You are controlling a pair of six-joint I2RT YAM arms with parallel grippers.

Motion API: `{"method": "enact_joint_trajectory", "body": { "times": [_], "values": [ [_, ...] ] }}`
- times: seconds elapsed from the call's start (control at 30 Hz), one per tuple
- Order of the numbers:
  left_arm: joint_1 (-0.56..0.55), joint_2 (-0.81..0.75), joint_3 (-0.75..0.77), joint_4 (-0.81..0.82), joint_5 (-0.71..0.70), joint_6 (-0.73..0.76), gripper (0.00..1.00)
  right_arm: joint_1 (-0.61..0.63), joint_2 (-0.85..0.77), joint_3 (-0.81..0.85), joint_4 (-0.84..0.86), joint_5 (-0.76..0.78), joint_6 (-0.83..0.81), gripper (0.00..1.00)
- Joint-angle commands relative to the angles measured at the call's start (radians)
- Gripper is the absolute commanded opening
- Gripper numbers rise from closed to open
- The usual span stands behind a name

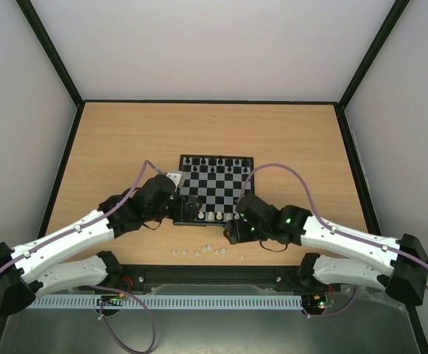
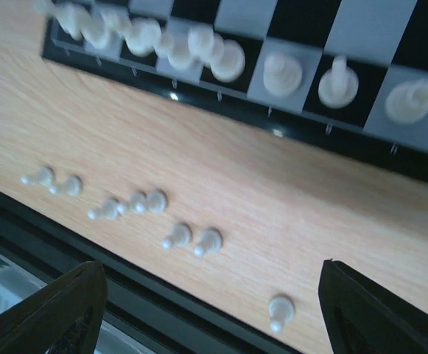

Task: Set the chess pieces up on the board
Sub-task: Pick up the chess piece at the center of the board.

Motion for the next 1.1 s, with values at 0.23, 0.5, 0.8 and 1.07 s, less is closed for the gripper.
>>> {"method": "enact_joint_trajectory", "body": {
  "times": [0.23, 0.5, 0.8, 1.07],
  "values": [
    [-0.023, -0.072, -0.082, 0.038, -0.02, 0.011, 0.99, 0.285, 0.175, -0.035, -0.134, 0.231, 0.253, 0.61],
    [-0.041, -0.122, -0.15, 0.084, -0.018, -0.001, 0.99, 0.317, 0.273, -0.023, -0.137, 0.24, 0.286, 0.36],
    [-0.04, -0.13, -0.159, 0.105, -0.02, 0.006, 0.99, 0.317, 0.288, -0.01, -0.174, 0.213, 0.298, 0.3],
    [-0.04, -0.075, -0.162, 0.136, -0.006, 0.018, 0.99, 0.333, 0.317, -0.026, -0.141, 0.183, 0.3, 0.28]
  ]
}}
